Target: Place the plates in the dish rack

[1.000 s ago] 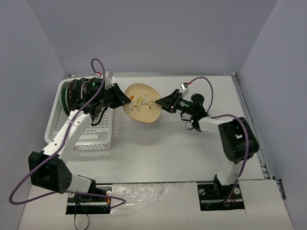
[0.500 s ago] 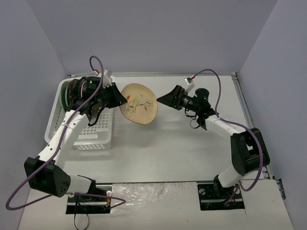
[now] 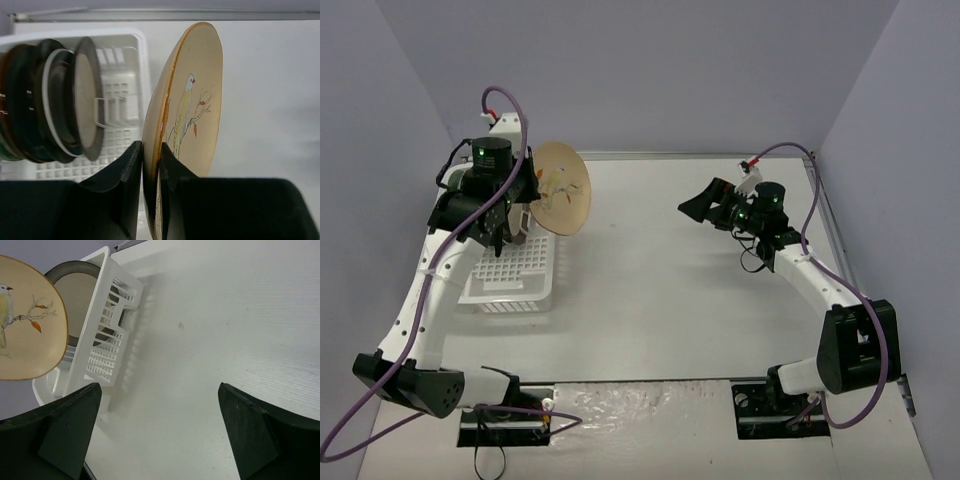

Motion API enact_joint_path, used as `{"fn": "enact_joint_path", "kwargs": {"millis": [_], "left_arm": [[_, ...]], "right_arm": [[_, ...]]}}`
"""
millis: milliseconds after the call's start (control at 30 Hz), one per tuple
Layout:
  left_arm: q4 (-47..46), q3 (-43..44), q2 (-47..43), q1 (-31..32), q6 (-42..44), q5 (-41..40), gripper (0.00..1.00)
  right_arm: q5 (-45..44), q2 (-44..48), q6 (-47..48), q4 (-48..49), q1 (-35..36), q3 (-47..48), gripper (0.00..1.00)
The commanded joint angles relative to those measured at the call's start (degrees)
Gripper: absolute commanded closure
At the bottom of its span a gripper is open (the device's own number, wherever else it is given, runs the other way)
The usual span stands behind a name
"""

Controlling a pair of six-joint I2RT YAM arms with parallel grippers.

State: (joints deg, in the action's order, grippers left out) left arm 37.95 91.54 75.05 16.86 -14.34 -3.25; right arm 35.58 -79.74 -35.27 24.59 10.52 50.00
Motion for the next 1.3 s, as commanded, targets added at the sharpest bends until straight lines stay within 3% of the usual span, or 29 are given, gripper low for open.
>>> {"fn": "enact_joint_path", "kwargs": {"millis": [0, 267, 833, 1267], "left_arm": [[-8.8, 8.2, -0.5, -0.1, 12.7, -16.5, 1.0], [-15.2, 9.5, 7.0, -0.1, 22.4, -24.9, 1.0], [-22.0, 10.5, 21.3, -0.1, 25.6, -30.9, 1.0], [-25.2, 6.8, 25.8, -0.2, 24.2, -32.8, 1.0]], "right_arm": [[-1.4, 2.5, 3.5, -0.9, -0.5, 1.6, 0.0], [-0.8, 1.7, 3.0, -0.7, -1.0, 0.9, 0.0], [0.1, 1.3, 3.2, -0.9, -1.6, -0.3, 0.0], [1.6, 0.7, 2.7, 0.6, -2.2, -1.5, 0.0]]}}
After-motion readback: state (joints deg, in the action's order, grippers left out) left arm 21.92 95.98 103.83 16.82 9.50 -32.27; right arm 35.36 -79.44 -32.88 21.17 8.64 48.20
